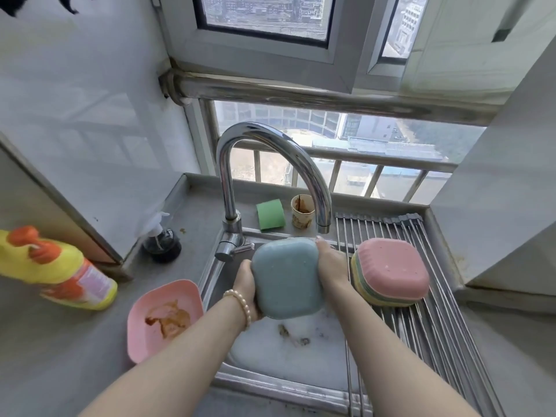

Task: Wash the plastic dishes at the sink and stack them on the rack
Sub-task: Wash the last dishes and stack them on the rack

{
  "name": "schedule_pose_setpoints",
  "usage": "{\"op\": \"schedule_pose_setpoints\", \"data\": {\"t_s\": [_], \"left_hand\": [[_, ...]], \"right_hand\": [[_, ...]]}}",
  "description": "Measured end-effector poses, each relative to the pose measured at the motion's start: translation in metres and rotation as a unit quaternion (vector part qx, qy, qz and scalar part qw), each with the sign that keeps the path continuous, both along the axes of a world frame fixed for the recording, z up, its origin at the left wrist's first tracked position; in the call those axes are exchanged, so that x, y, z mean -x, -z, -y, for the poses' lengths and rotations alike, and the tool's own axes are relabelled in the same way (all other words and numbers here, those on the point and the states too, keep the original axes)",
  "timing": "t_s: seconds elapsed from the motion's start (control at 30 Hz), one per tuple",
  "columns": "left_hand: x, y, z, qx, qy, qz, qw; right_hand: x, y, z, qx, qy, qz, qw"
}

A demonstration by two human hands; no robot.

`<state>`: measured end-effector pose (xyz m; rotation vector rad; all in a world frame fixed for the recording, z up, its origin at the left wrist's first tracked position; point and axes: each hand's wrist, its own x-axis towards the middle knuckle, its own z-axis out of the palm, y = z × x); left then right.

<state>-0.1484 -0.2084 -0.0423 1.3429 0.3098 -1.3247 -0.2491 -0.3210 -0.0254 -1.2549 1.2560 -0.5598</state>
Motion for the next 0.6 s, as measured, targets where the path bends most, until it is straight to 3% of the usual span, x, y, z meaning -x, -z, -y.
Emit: {"op": "schedule_pose_setpoints", "data": {"t_s": [0.1,0.2,0.33,0.4,0.47,0.53,0.6], "left_hand": [[-0.001,-0.017,-0.015,-0.007,0.061,-0.046,0.997],[-0.01,-0.025,-0.023,0.031,0.107,-0.098,0.989],[-0.017,-0.017,-0.023,0.063,0.064,-0.069,0.994],[-0.016,-0.006,-0.023,0.074,0.059,-0.009,0.995],[-0.008,-0.002,-0.021,0.09,0.062,0.034,0.993],[0.003,0.003,-0.02,0.116,0.061,0.028,0.991],[0.013,0.004,-0.018,0.15,0.079,-0.021,0.985]], "right_hand": [[0.01,-0.004,-0.011,0.245,-0.058,0.013,0.968],[0.024,-0.001,-0.028,0.449,-0.134,0.033,0.883],[0.049,0.02,-0.031,0.545,-0.267,0.037,0.794],[0.055,0.027,-0.032,0.552,-0.369,-0.094,0.742],[0.053,0.028,-0.036,0.492,-0.459,-0.28,0.685],[0.043,0.026,-0.039,0.406,-0.47,-0.393,0.678],[0.026,0.022,-0.045,0.341,-0.468,-0.394,0.714]]}}
